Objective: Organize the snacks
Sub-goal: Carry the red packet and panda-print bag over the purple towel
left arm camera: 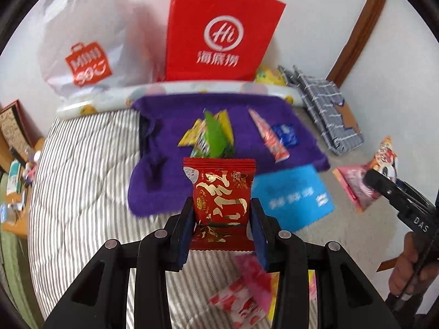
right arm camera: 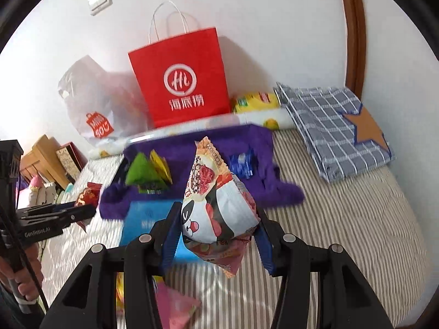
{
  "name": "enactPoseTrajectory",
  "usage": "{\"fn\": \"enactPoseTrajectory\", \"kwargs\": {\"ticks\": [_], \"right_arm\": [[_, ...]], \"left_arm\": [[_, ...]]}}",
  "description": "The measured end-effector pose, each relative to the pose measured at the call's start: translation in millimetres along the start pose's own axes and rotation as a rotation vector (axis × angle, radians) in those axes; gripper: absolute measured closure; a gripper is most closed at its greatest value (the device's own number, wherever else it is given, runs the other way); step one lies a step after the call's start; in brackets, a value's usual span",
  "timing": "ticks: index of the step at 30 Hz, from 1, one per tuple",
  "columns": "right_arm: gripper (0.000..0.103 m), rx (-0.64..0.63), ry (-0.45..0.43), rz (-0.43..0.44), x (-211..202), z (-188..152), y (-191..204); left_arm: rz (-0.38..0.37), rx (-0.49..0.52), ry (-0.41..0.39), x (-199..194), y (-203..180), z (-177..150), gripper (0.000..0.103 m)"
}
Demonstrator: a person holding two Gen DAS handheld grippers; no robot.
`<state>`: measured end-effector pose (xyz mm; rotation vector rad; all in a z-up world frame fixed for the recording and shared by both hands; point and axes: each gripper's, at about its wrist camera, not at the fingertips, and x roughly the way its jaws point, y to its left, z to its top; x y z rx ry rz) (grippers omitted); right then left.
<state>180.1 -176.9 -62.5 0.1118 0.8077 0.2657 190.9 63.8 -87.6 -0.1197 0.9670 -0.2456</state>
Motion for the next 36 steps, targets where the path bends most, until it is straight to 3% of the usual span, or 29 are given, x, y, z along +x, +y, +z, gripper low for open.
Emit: {"fn": "enactPoseTrajectory", "kwargs": {"ticks": [11, 20, 36], "right_arm": [[0.056, -0.009, -0.044, 0.004, 39.0, 52.3, -0.2], [0.056, -0.009, -0.017, -0.012, 95.2, 80.1, -9.6], [0.056, -0.012, 0.067, 0.023, 167.7, 73.0, -19.1]], "left_arm": [[-0.016, 0.023, -0.024, 20.7, -2.9, 63.8, 0.065], [-0.004, 0.014, -0.011, 58.7, 9.8, 104.6, 0.064], [0.032, -0.023, 0.081, 112.2, 37.2, 108.1, 0.064]]}}
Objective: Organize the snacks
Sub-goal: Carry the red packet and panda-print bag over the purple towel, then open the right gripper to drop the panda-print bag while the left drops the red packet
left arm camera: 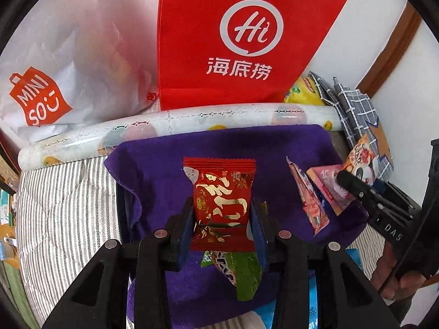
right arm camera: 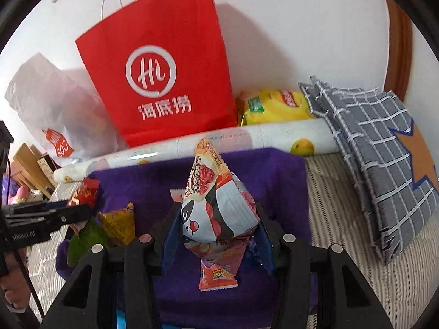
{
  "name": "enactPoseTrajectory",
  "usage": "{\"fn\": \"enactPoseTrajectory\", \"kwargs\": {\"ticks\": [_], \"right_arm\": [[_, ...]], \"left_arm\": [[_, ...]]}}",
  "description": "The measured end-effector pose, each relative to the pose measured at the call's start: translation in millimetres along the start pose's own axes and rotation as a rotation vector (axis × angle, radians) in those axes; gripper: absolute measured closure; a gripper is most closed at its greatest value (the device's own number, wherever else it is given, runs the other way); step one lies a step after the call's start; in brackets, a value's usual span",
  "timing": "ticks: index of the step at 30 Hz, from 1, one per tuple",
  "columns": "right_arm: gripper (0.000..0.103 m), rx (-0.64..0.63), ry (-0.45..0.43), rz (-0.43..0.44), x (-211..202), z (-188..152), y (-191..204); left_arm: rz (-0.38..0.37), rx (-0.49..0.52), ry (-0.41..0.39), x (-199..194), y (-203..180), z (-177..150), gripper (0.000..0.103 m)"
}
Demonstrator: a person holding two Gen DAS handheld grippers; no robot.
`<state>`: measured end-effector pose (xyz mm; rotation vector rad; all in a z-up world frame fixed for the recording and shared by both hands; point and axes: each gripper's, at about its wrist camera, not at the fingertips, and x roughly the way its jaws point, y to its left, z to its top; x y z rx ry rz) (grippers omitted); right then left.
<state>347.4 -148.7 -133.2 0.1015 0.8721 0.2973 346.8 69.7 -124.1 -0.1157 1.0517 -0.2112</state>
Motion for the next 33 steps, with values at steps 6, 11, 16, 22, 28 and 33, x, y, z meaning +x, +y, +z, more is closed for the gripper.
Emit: {"fn": "enactPoseTrajectory", "kwargs": {"ticks": [6, 11, 16, 22, 28, 33], "right_arm": [[0.056, -0.015, 0.003, 0.013, 3.2, -3.6, 0.8], [0.056, -0.019, 0.005, 0.017, 5.1, -4.1, 2.6], [0.056, -0.021, 0.006, 0.011, 5.5, -3.9, 3.9], [0.056, -0.017, 0.003, 0.016, 4.5, -3.1, 2.7], [0.056, -0.034, 0.007, 0.007, 6.8, -3.6, 6.8], [0.056, -0.018, 0.017, 0.005, 10.1, -3.7, 4.0]], "left_arm": [[-0.011, -0.001, -0.005, -2.2, -0.6, -0.2, 0.064], [-0.038, 0.013, -0.019, -5.8, -5.1, 0.3, 0.064], [-0.033, 0.011, -0.008, -1.2, -6.2, -0.1, 0.064], [-0.034, 0.010, -0.010, -1.4, -5.8, 0.9, 0.064], [-0.032, 0.020, -0.006, 0.0, -8.8, 0.1, 0.064], [-0.032, 0.018, -0.003, 1.3, -8.3, 0.0, 0.064]]}}
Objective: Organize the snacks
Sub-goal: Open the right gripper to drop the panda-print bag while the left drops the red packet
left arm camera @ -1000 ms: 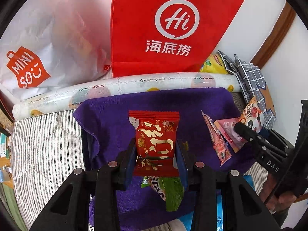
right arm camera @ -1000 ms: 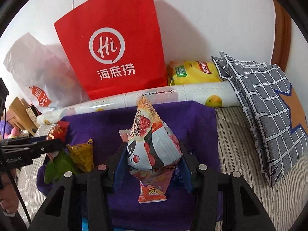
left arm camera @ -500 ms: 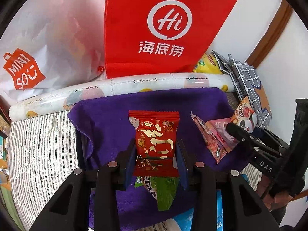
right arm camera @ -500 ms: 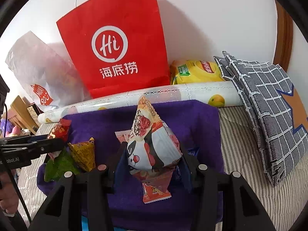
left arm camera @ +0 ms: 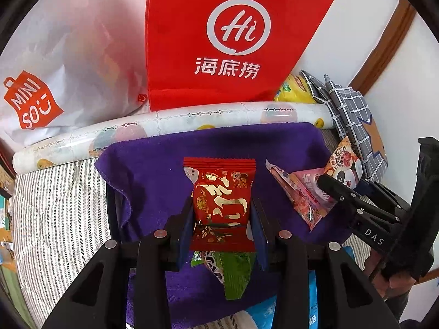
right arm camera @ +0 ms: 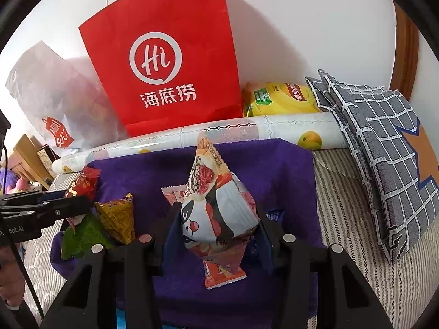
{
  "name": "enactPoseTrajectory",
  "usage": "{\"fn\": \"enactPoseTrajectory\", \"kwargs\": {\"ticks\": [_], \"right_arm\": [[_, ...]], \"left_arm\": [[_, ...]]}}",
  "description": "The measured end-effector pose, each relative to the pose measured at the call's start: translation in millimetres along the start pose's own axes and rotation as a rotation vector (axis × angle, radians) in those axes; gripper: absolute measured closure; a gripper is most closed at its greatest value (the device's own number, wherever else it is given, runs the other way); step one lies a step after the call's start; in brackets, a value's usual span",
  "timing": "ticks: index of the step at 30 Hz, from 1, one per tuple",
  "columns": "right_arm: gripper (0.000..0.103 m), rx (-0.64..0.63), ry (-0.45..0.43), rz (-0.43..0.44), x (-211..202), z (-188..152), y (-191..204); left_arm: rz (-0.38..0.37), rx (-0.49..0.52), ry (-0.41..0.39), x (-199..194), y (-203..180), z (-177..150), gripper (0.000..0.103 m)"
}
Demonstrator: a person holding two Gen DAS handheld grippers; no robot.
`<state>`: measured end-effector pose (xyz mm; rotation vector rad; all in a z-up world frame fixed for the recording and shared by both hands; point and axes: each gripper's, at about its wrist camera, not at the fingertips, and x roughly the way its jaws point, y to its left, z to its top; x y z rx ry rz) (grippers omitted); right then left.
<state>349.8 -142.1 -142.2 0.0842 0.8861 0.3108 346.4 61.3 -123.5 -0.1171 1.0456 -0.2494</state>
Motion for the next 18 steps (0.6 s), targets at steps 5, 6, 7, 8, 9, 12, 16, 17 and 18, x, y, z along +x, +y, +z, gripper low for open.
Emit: {"fn": "enactPoseTrajectory", "kwargs": {"ticks": [5, 6, 7, 8, 9, 12, 16, 17, 18], "right_arm": [[0.055, -0.003, 0.016, 0.001, 4.2, -0.6, 0.1], [0.054, -0.008, 0.017, 0.000, 4.2, -1.0, 0.9], [0.054, -0.013, 0.016, 0.000, 3.8, -1.1, 1.9], [0.054, -0.018, 0.014, -0.001, 3.1, -1.2, 2.8], [0.054, -0.020, 0.012, 0.000, 2.5, -1.1, 3.4], [0.052, -0.021, 0.010, 0.001, 1.2, -1.0, 3.8], [0.044, -0.017, 0.001, 0.005, -1.5, 0.0, 3.3], [0.043, -0.018, -0.003, 0.005, -2.7, -0.1, 3.3], [0.041, -0.020, -0.008, 0.005, -3.9, 0.0, 3.6]], "left_arm": [[-0.002, -0.003, 0.003, 0.6, 0.8, 0.3, 0.064], [-0.002, -0.002, 0.003, 0.6, 0.6, 0.3, 0.064], [-0.001, 0.000, 0.003, 0.6, 0.5, 0.3, 0.064], [0.000, 0.001, 0.004, 0.6, 0.1, 0.2, 0.064], [0.000, 0.002, 0.003, 0.4, 0.0, -0.1, 0.064], [0.000, 0.001, 0.004, 0.3, -0.1, -0.1, 0.064], [-0.007, -0.003, 0.001, -0.5, 0.5, -0.1, 0.064], [-0.011, -0.004, 0.000, -0.9, 0.4, 0.0, 0.064], [-0.016, -0.004, -0.002, -1.3, 0.3, 0.1, 0.064]]}}
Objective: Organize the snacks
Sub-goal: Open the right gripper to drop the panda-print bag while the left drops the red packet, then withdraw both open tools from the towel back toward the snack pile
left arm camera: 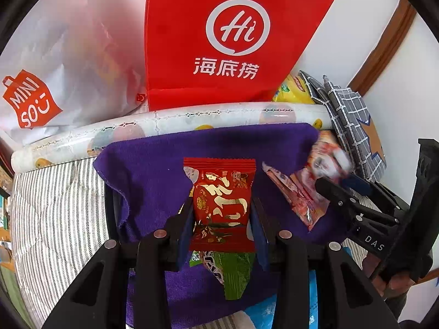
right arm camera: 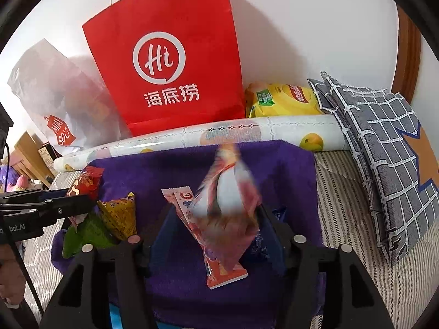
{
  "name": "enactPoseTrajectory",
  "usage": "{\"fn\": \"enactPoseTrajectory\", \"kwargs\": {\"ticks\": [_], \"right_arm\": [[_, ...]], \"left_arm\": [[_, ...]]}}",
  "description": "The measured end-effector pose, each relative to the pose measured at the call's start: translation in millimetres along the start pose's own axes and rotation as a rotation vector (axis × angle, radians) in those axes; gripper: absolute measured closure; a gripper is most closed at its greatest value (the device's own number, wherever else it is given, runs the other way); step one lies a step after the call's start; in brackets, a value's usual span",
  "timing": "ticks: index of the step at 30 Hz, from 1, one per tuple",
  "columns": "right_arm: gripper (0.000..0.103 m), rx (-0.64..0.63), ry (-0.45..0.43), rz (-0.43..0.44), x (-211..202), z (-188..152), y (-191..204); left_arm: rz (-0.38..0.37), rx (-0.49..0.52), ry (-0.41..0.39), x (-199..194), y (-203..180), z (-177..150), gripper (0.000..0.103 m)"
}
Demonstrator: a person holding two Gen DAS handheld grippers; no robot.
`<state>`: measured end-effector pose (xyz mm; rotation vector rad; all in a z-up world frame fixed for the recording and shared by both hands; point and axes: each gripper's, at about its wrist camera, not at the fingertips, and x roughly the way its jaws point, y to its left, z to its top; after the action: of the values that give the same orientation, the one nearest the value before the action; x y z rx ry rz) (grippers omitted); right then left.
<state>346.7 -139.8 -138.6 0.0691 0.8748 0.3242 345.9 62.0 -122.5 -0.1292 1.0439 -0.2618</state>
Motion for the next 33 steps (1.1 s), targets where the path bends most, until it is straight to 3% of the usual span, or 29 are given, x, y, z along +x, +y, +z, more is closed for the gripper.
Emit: {"fn": "enactPoseTrajectory", "kwargs": {"ticks": [8, 12, 16, 27, 33], "right_arm": [[0.038, -0.021, -0.036, 0.015, -10.3, -0.8, 5.8], [0.038, -0.025, -0.046, 0.020, -13.1, -0.8, 7.8], [0.038, -0.025, -0.056, 0.023, -16.2, -0.1, 8.8], [0.038, -0.035, -0.098, 0.013, -39.7, 2.9, 18.6], [0.038, -0.077, -0.119, -0.003, -64.9, -14.0, 33.3]], "left_arm": [[-0.019, 0.000, -0.012, -4.9, -0.9, 1.7, 0.063], [-0.023, 0.014, -0.029, -8.3, -4.3, 2.8, 0.047], [-0.013, 0.031, -0.035, -9.8, -8.5, 2.9, 0.040], [-0.010, 0.036, -0.041, -15.9, -13.2, 2.7, 0.038], [-0.020, 0.058, -0.057, -30.6, -24.0, 0.7, 0.038]]}}
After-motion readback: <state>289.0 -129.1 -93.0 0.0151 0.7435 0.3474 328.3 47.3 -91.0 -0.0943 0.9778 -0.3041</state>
